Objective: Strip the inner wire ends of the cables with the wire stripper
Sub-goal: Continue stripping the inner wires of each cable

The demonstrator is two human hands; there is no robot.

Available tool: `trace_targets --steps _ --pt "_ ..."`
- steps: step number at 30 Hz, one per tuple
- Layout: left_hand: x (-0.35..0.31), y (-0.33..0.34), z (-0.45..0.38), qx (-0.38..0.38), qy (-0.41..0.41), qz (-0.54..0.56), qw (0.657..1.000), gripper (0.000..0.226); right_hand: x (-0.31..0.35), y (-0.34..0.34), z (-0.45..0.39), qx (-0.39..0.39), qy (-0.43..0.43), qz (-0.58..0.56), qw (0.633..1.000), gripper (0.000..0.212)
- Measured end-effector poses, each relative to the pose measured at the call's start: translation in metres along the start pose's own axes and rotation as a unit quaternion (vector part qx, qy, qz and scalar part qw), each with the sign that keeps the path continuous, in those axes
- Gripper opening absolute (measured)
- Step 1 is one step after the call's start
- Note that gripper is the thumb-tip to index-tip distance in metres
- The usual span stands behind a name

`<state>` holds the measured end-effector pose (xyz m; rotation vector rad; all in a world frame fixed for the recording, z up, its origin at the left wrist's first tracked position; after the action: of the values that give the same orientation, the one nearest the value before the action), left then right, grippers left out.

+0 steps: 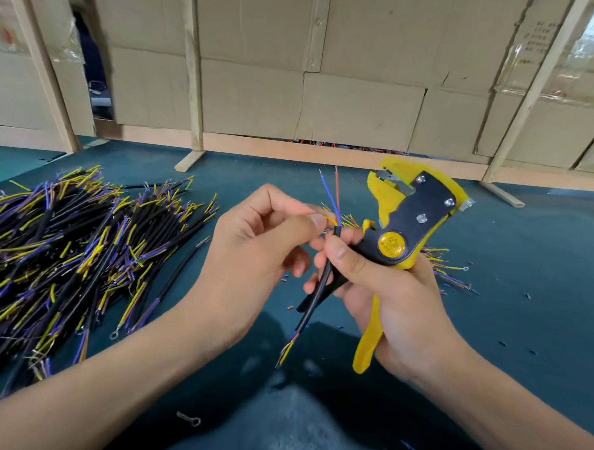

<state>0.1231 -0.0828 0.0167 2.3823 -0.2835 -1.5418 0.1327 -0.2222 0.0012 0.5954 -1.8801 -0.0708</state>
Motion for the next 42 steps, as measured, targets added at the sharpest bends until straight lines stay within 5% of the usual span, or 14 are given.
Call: trace_targets --steps 5,10,16,21,30,36,42 --pt "0.003 -0.002 0.002 -0.003 0.054 -0.065 0.996 0.011 -0.003 -0.001 0.001 -0.017 0.021 -0.01 1.0 0.015" --pt "0.008 0.004 0.0 0.048 -0.089 0.053 0.994 0.014 -0.003 -0.003 0.0 -0.04 0.043 -0.007 0.998 0.009" --pt "0.01 0.002 0.001 0.058 -0.125 0.034 0.99 0.023 -0.009 -0.002 0.0 -0.051 0.042 0.007 0.998 0.007" --pt "0.008 0.0 -0.001 0.042 -0.062 -0.007 0.997 0.006 -0.007 -0.003 -0.001 -0.035 0.04 0.016 0.998 0.004" --pt "0.003 0.001 0.004 0.073 0.099 -0.137 0.983 0.009 -0.01 -0.001 0.0 -0.04 0.104 -0.001 0.994 0.006" --pt "0.003 -0.005 0.002 0.079 0.129 -0.215 0.965 0.008 -0.011 0.003 0.002 -0.032 0.157 -0.023 0.987 0.009" --pt "0.005 0.001 0.003 0.064 0.086 -0.162 0.981 0.01 -0.013 0.006 0.003 -0.008 0.165 -0.033 0.986 0.007"
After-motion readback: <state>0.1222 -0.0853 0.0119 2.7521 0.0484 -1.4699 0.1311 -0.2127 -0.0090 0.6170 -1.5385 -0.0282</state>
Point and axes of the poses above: each hand's wrist, its own z-axis away from the middle knuckle, its own y-axis out of the palm, x = y × z, the point moved 3 cm from there along -z, towards the middle knuckle, and after that the axes turned 4 degrees about -x, right-handed, at the moved point
